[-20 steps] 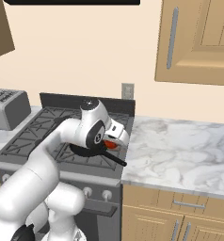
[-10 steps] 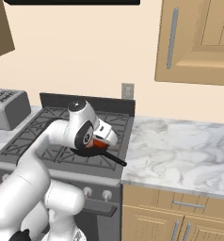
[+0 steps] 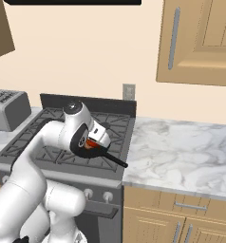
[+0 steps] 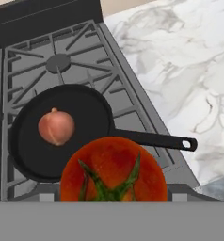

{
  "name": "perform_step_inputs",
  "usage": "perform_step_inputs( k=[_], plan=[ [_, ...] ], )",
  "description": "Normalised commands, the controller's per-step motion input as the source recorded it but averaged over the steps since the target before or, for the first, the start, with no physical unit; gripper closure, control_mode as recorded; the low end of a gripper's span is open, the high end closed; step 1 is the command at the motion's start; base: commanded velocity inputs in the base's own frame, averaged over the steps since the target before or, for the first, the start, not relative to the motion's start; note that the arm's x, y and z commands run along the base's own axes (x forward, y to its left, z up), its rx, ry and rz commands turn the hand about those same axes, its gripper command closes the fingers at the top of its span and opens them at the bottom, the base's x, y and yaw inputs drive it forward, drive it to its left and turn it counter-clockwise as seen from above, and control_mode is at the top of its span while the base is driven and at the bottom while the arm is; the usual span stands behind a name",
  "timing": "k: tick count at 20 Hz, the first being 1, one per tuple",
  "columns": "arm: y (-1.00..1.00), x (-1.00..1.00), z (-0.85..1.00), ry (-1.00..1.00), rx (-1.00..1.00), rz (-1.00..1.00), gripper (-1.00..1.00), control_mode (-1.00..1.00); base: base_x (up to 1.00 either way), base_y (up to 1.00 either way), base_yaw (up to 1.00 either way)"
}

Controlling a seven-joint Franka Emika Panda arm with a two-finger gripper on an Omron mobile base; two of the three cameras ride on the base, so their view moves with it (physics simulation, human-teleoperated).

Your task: Place the pan on the front right burner on the stove. Then place the tomato and the onion in the pan and turn on the front right burner.

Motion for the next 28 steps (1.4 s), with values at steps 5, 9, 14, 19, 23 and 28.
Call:
perform_step_inputs(
  k=[5,9,14,19,23,28],
  plan=[
    [0.18,0.00,0.11,-0.06,0.08,0.00,1.00,-1.00,0.00,0.00,0.00],
    [0.11,0.02,0.03,-0.03,0.02,0.00,1.00,-1.00,0.00,0.00,0.00],
    [0.14,0.00,-0.02,0.00,0.00,0.00,1.00,-1.00,0.00,0.00,0.00],
    [0.17,0.13,-0.11,-0.01,0.00,0.00,1.00,-1.00,0.00,0.00,0.00],
    [0.04,0.19,-0.13,-0.02,0.00,0.00,1.00,-1.00,0.00,0.00,0.00],
    [0.00,0.20,-0.31,-0.02,0.00,0.00,1.00,-1.00,0.00,0.00,0.00]
  ],
)
